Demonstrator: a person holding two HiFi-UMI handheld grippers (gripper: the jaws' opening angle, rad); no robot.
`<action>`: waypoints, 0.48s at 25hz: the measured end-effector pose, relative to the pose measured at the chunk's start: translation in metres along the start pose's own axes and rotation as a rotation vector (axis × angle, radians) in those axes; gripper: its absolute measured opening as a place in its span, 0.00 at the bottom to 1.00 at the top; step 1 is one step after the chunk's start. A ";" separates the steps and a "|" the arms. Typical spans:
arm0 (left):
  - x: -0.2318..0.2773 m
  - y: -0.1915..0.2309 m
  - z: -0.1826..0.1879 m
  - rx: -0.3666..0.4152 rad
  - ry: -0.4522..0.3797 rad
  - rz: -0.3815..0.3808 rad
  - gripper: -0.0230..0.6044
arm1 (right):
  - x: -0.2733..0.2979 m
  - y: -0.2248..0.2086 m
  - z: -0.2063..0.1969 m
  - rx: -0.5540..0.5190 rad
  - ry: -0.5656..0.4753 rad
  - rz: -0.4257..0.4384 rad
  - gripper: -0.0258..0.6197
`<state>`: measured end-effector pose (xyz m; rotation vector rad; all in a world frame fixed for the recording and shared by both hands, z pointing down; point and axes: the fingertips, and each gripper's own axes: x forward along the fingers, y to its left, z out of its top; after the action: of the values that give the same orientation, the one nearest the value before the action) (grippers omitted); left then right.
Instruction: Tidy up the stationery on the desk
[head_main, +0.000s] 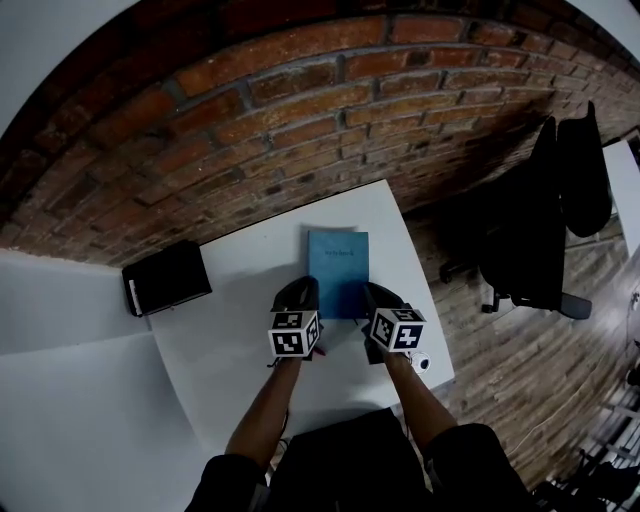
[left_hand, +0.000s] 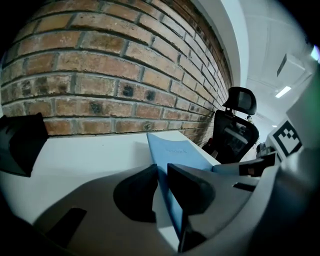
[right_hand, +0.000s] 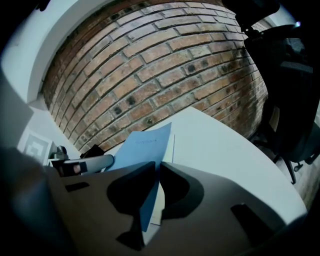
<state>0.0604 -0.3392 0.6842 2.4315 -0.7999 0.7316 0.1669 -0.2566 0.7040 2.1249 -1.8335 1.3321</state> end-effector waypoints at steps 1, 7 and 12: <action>-0.003 0.004 0.000 -0.001 0.000 0.008 0.15 | 0.002 0.004 0.000 -0.003 0.004 0.007 0.12; -0.020 0.032 0.002 -0.013 -0.014 0.058 0.15 | 0.020 0.032 -0.004 -0.022 0.024 0.046 0.12; -0.038 0.061 -0.003 -0.050 -0.027 0.104 0.15 | 0.035 0.061 -0.011 -0.051 0.055 0.092 0.12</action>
<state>-0.0062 -0.3670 0.6791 2.3745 -0.9492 0.7104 0.1080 -0.2972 0.7030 1.9813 -1.9434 1.3327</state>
